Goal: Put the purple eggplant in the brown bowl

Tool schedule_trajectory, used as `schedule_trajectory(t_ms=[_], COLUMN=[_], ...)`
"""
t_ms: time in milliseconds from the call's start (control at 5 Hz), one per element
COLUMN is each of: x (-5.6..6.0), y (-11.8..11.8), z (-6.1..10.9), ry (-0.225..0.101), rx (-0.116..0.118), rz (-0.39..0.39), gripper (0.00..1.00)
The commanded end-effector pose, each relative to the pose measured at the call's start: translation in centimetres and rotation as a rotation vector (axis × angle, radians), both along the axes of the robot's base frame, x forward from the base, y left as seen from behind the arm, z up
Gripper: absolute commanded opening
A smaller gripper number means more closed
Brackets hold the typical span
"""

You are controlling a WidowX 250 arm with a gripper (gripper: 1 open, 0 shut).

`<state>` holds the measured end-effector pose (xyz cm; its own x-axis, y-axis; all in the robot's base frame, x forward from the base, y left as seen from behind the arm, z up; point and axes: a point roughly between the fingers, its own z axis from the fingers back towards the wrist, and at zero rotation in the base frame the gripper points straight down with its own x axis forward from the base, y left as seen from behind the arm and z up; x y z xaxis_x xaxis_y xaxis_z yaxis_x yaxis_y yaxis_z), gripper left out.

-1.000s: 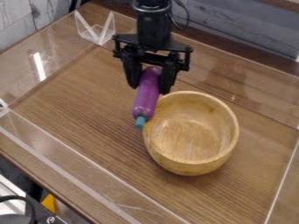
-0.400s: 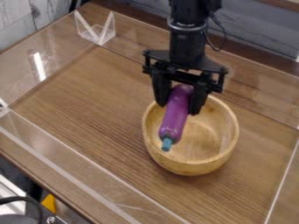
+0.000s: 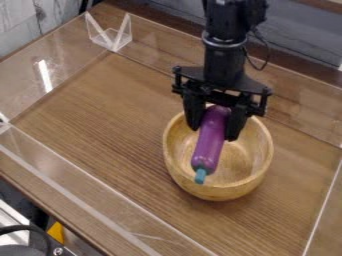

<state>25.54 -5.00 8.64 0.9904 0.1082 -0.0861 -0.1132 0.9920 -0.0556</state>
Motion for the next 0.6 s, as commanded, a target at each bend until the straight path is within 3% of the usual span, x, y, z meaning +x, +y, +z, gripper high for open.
schedule_trajectory(t_ms=[0,400], x=[0.36,0.37], y=[-0.31,-0.4], z=[1.34,1.26], ry=[-0.072,-0.09], rx=[-0.004,0.001], rz=[-0.001,0.009], gripper=[0.0,0.0])
